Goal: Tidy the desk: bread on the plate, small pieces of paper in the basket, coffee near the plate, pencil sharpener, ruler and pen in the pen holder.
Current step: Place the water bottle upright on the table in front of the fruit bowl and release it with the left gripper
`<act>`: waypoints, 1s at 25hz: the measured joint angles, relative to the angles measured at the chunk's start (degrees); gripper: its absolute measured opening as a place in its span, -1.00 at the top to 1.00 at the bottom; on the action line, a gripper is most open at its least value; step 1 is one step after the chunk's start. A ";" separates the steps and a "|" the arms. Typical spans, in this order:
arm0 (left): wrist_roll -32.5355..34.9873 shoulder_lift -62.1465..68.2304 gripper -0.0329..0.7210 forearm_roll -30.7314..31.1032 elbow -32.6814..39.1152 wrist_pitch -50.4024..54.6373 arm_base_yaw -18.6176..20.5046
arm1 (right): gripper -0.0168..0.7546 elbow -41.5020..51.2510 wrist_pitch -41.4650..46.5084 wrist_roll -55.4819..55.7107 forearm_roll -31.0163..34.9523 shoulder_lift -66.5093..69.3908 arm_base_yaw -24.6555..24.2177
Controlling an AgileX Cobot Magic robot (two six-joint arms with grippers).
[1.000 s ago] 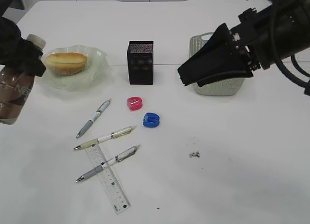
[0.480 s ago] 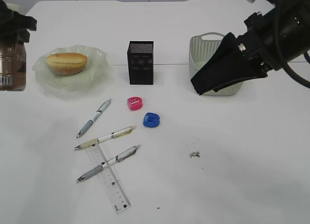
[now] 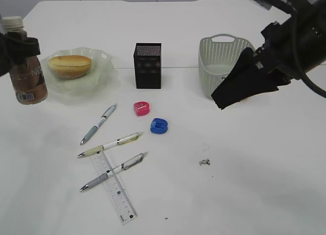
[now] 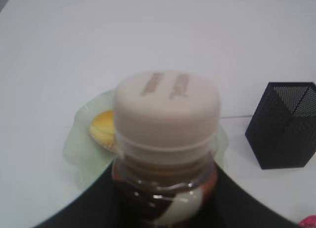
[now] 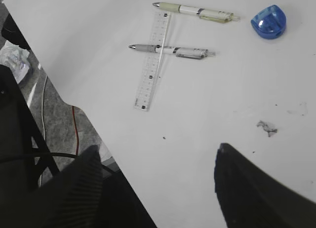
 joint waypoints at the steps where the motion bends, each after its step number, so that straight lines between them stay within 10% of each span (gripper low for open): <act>1: 0.28 0.00 0.29 0.00 2.48 -5.10 0.65 | -0.39 0.00 -0.31 0.00 -0.43 0.00 0.00; 7: 2.61 0.86 0.29 -3.14 11.62 -27.99 1.66 | -0.39 0.00 -3.72 0.00 -1.81 0.00 0.00; 25: 4.74 17.67 0.29 -3.36 10.05 -40.49 1.66 | -0.39 0.00 -6.75 -1.06 -2.50 0.00 0.00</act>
